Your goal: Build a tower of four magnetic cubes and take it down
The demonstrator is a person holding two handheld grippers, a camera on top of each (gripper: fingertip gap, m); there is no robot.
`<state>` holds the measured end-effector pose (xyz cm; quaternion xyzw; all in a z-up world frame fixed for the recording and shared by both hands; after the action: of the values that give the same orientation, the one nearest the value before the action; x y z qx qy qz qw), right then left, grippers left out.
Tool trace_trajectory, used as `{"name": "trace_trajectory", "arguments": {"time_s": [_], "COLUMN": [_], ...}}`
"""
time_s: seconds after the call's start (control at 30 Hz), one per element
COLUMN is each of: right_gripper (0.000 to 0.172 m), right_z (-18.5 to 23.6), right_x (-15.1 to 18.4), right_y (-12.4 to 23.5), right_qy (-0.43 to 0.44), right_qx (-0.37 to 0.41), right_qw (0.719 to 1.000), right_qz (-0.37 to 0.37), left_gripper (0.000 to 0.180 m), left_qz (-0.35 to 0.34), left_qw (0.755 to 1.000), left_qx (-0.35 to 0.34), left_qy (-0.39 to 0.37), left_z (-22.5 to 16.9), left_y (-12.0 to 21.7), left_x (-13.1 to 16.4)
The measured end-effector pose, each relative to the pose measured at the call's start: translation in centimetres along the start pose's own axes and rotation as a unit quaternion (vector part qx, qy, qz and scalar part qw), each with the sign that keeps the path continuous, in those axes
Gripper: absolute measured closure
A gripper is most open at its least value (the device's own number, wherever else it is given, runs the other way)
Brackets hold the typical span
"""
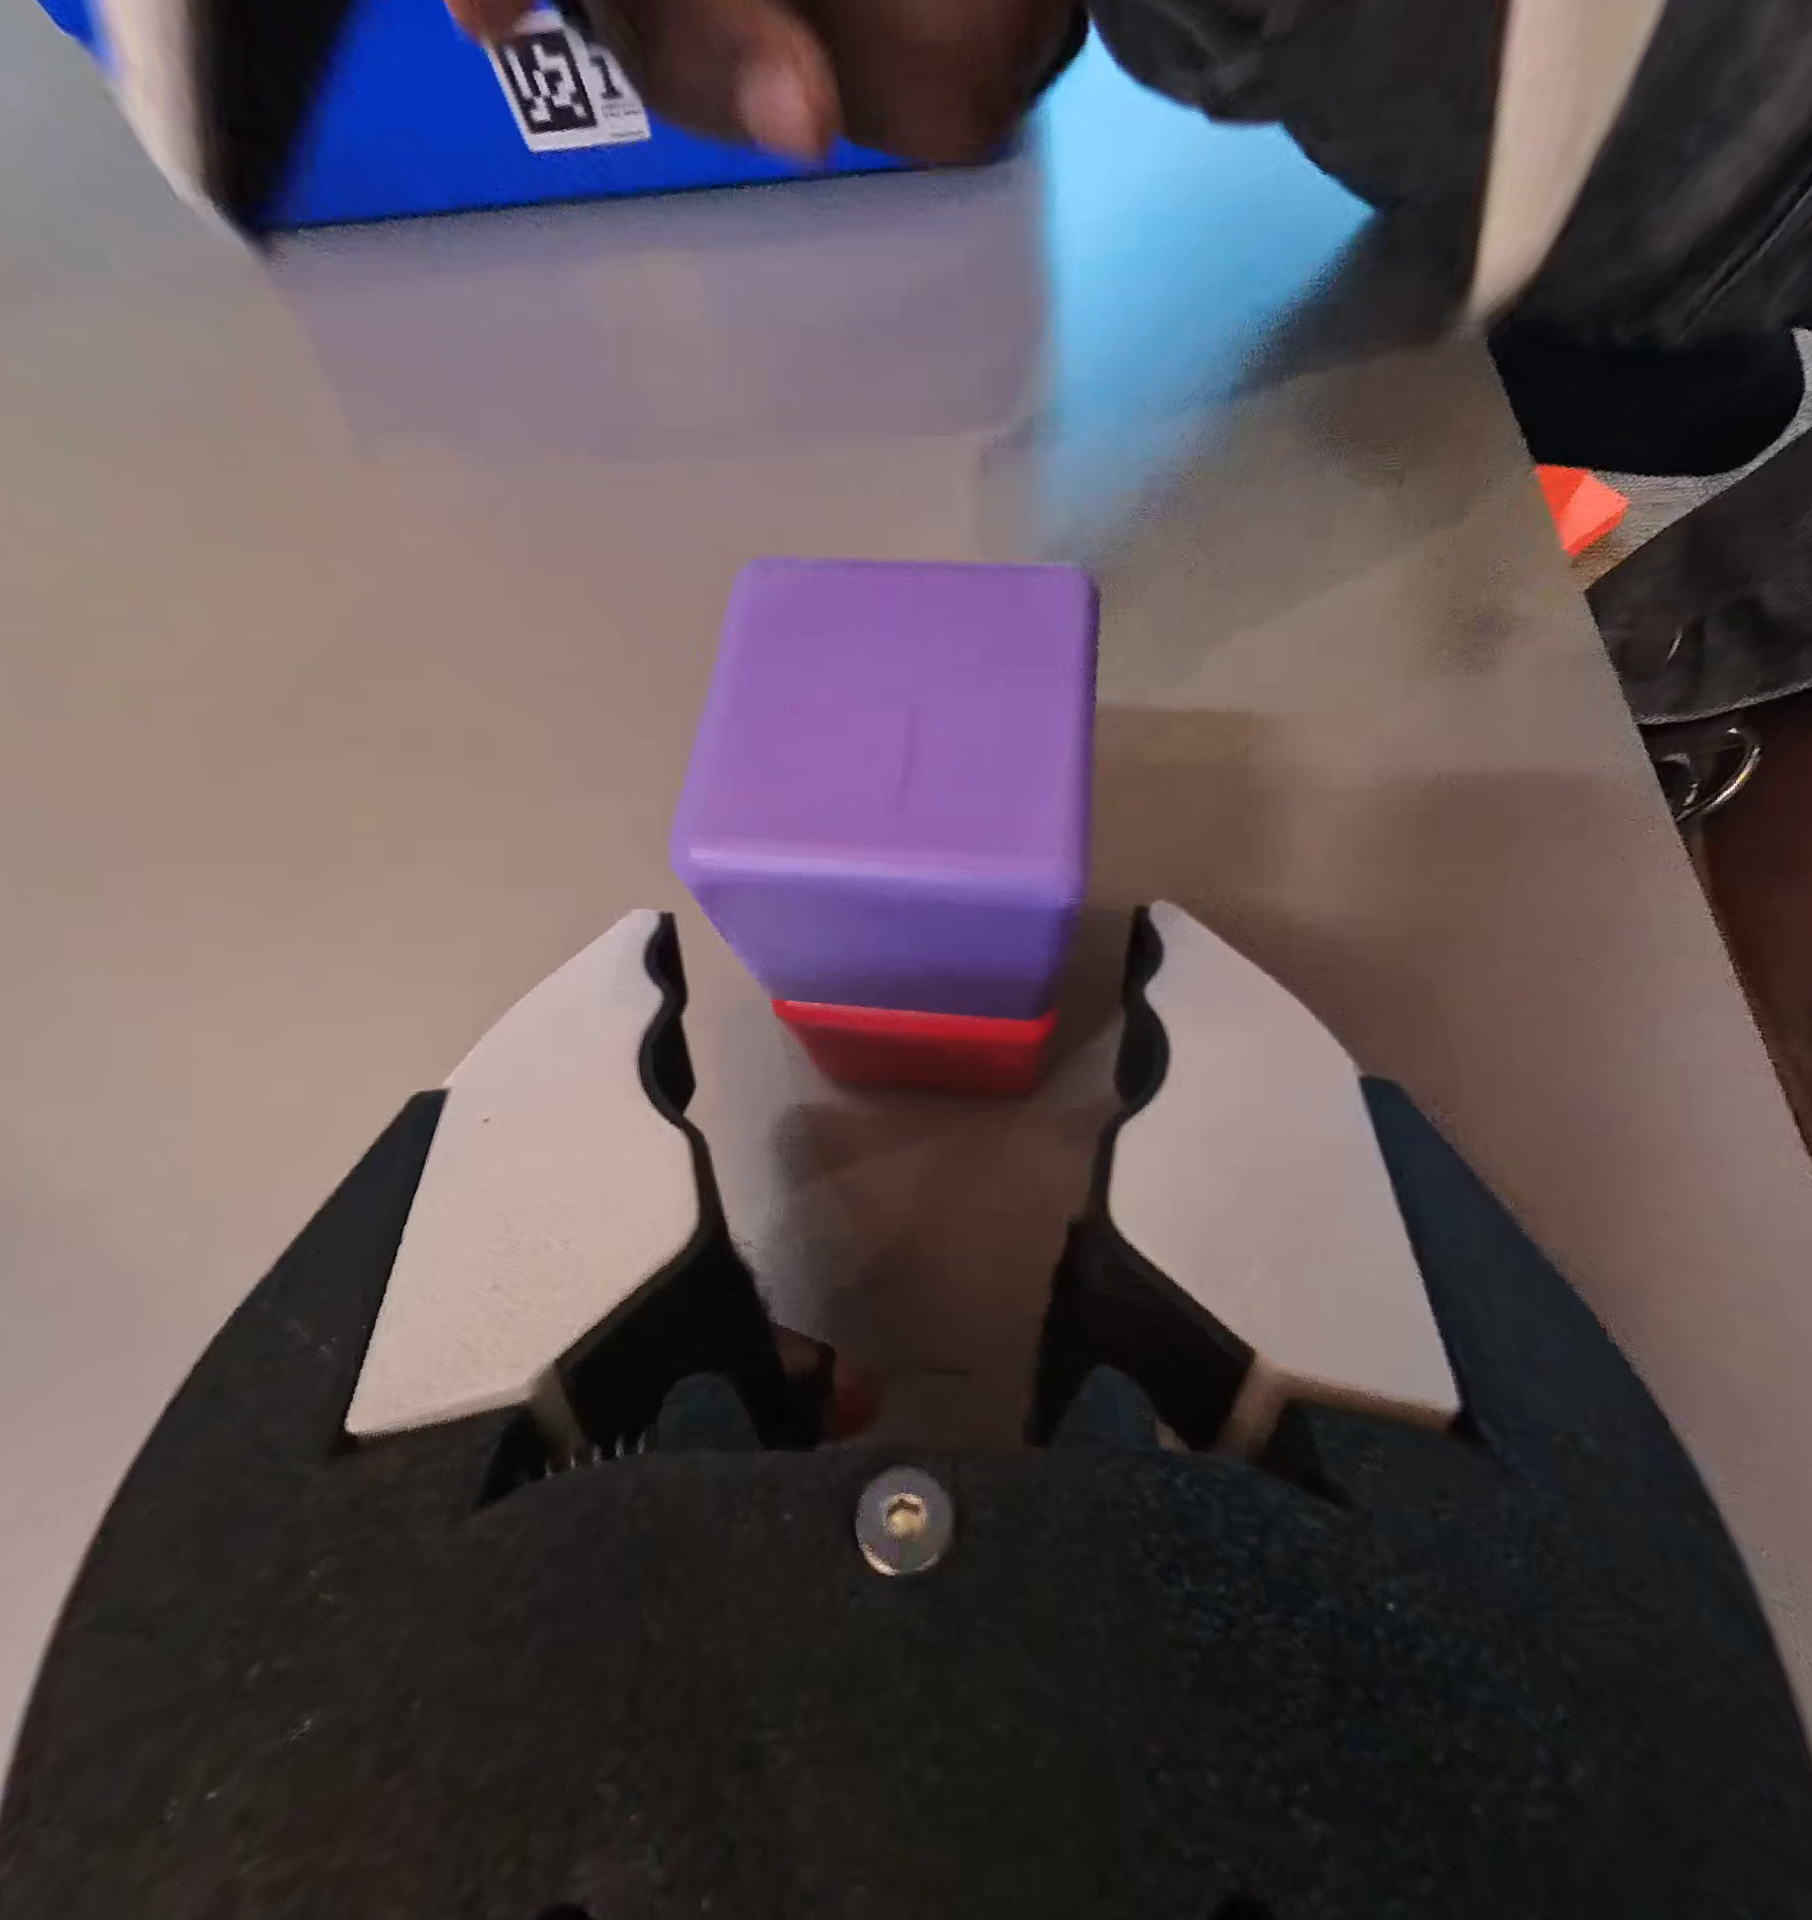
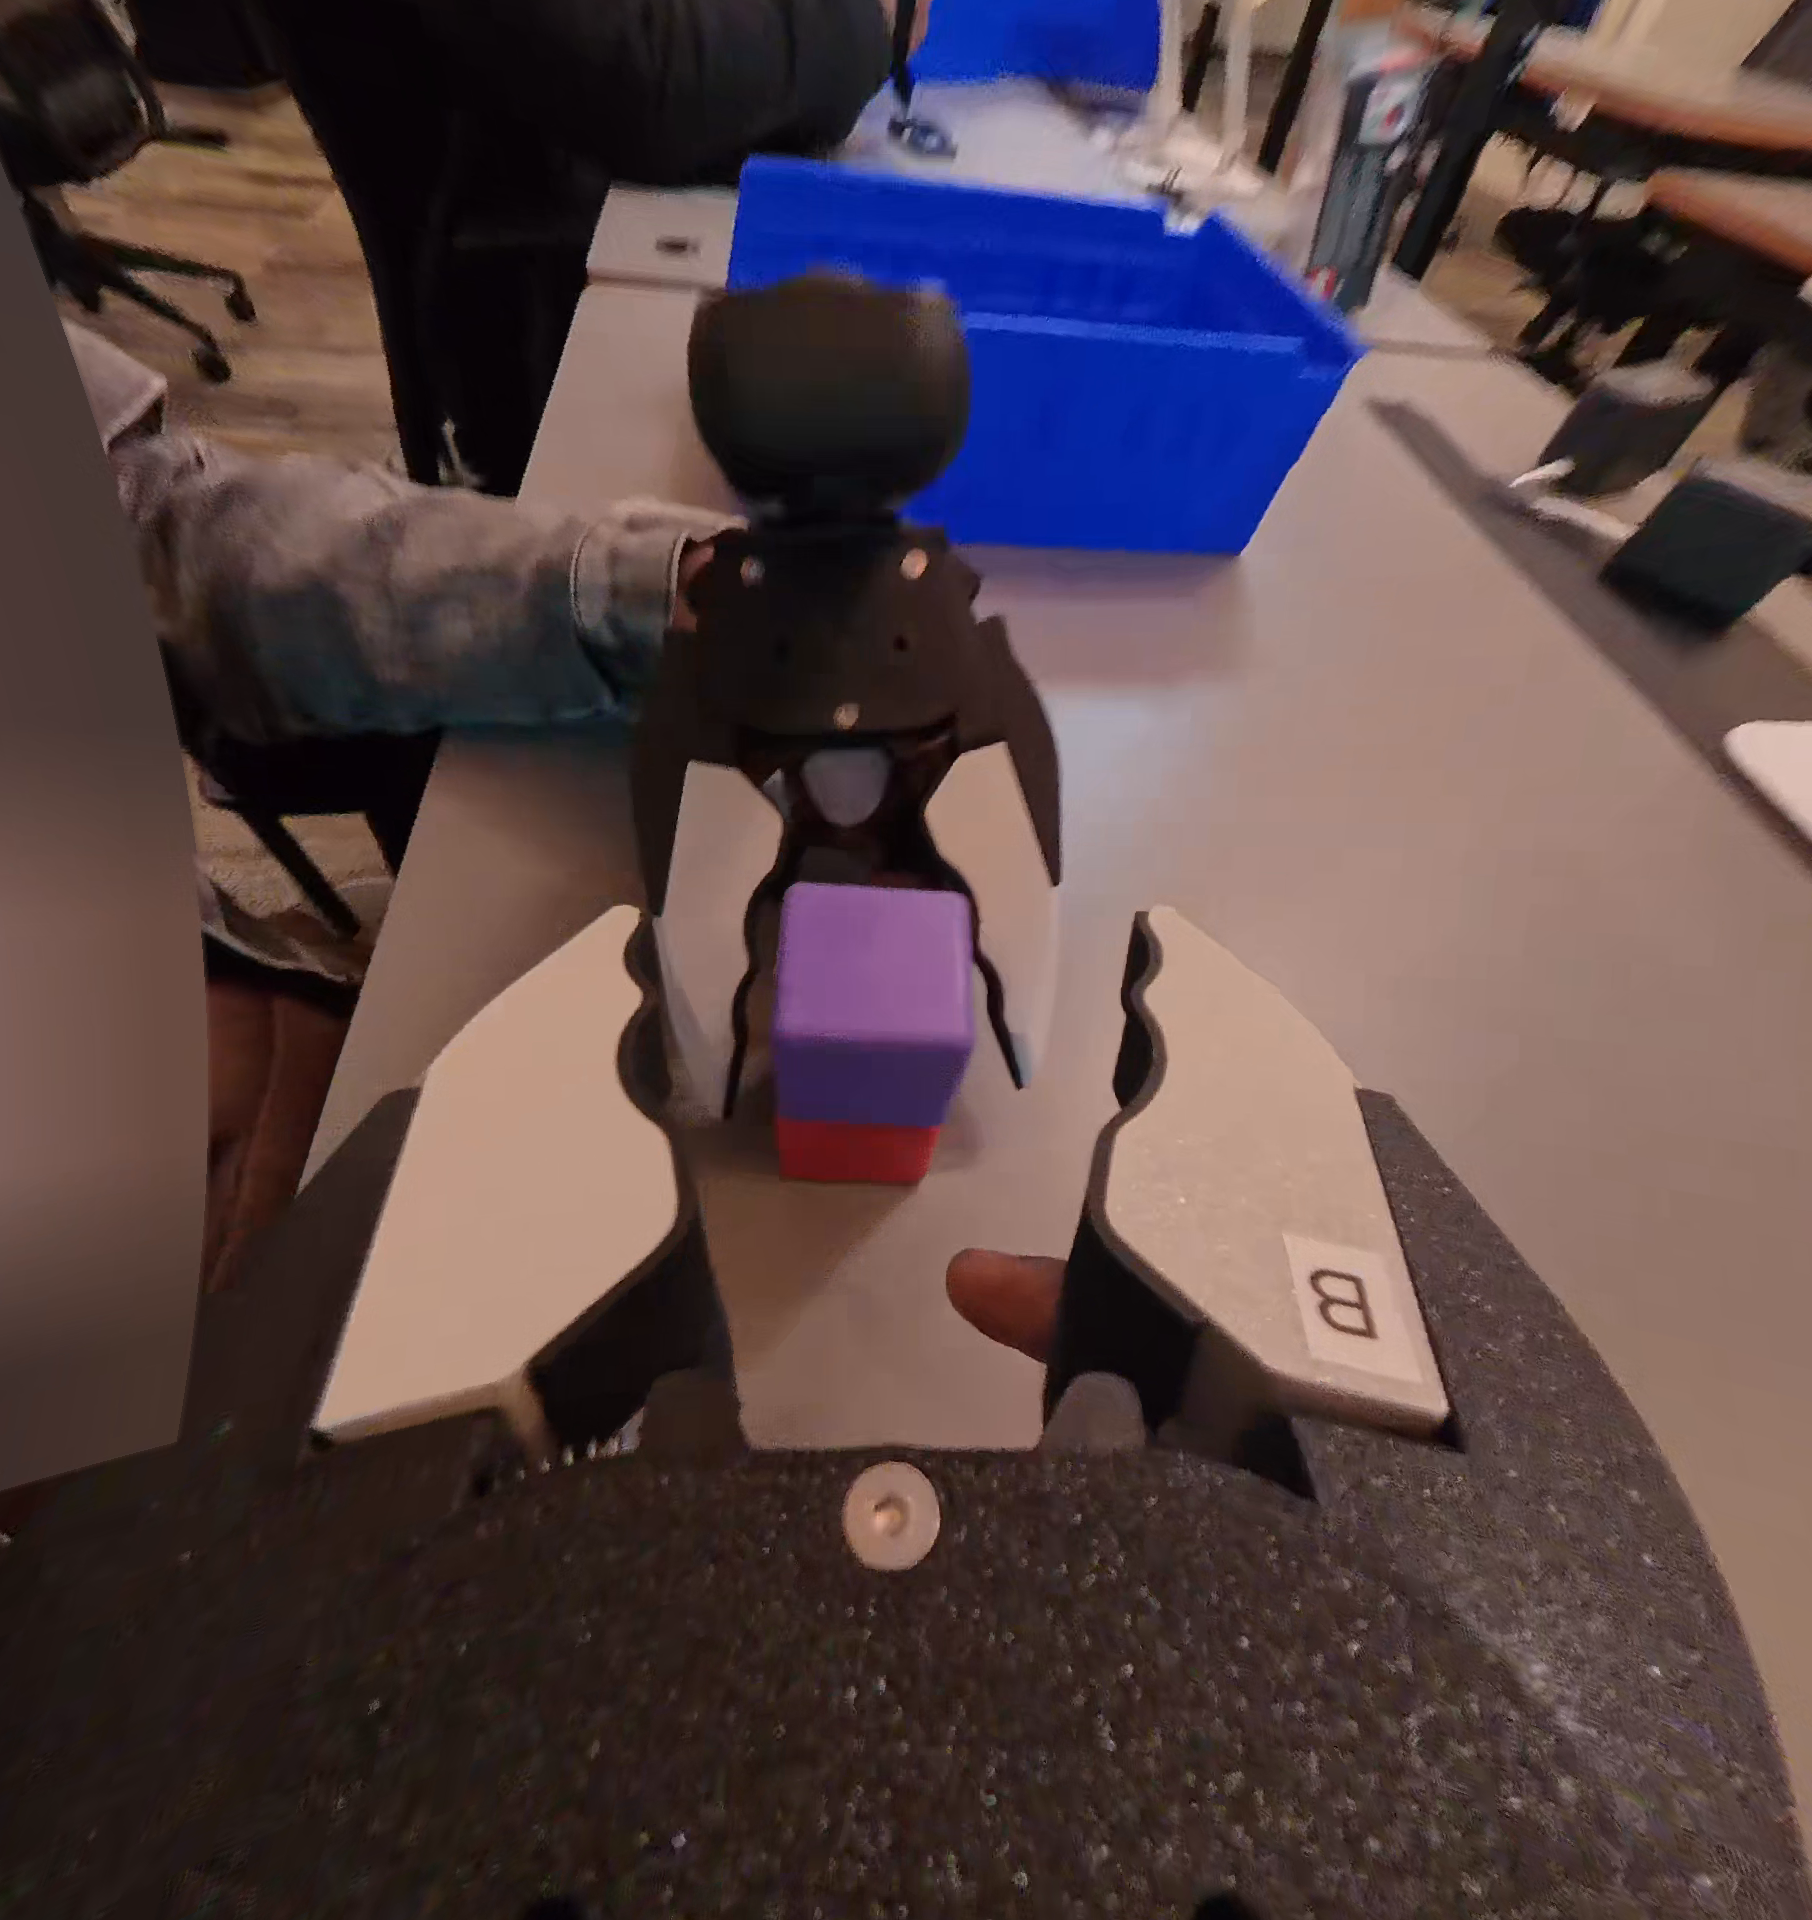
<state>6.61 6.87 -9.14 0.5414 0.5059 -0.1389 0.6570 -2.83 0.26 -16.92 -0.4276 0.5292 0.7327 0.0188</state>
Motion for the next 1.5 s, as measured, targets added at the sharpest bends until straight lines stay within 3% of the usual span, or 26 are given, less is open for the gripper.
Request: {"name": "trace_trajectory", "arguments": {"time_s": [0.03, 0.27, 0.33, 0.67, 0.83, 1.07, 1.17, 1.3, 1.4, 1.5], "right_gripper": [0.089, 0.102, 0.123, 0.123, 0.123, 0.123, 0.123, 0.123, 0.123, 0.123], "right_z": [0.2, 0.9, 0.9, 0.8, 0.0, -1.2, -2.2, -3.7, -4.7, -5.2], "right_x": [0.4, 1.7, 1.9, 1.9, 0.4, 0.0, 1.3, 4.6, 8.0, 11.2], "right_y": [-0.7, -3.3, -3.5, -3.2, 0.8, 9.2, 13.4, 18.5, 20.9, 21.6], "right_qy": [-0.002, -0.007, -0.004, 0.001, -0.028, -0.062, -0.108, -0.197, -0.276, -0.341], "right_qx": [-0.009, -0.03, -0.026, -0.018, 0.015, 0.136, 0.231, 0.361, 0.413, 0.416], "right_qw": [1.0, 0.998, 0.998, 0.998, 0.999, 0.988, 0.967, 0.906, 0.852, 0.812], "right_qz": [0.012, 0.063, 0.065, 0.063, -0.009, -0.021, 0.019, 0.102, 0.169, 0.225], "left_gripper": [0.104, 0.118, 0.125, 0.128, 0.128, 0.129, 0.129, 0.129, 0.129, 0.129], "left_qz": [0.0, 0.031, 0.042, 0.041, 0.049, 0.048, 0.048, 0.048, 0.048, 0.048], "left_qw": [1.0, 0.999, 0.999, 0.999, 0.999, 0.999, 0.999, 0.999, 0.999, 0.999], "left_qx": [0.003, 0.012, 0.008, 0.002, 0.007, 0.005, 0.002, 0.002, -0.001, -0.002], "left_qy": [0.002, -0.009, -0.015, -0.017, -0.007, -0.009, -0.011, -0.011, -0.015, -0.016], "left_z": [0.0, -0.2, -0.3, -0.4, -0.3, -0.3, -0.3, -0.3, -0.3, -0.3], "left_y": [0.0, -0.6, -0.9, -0.9, -0.9, -0.9, -0.9, -0.9, -0.9, -0.8], "left_x": [0.0, 0.2, 0.3, 0.3, 0.5, 0.5, 0.4, 0.4, 0.4, 0.4]}}
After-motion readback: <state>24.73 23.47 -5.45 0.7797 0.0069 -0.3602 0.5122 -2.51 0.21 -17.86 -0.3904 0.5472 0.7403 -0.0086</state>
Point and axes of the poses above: each gripper's, where its closed fingertips meet, y back along the fingers, x out of its underside, z = x × y across the jaws, the point moved 7 cm from there along y, back along the fingers, and after that the axes turned 14 degrees about z, right-handed, at the moved point
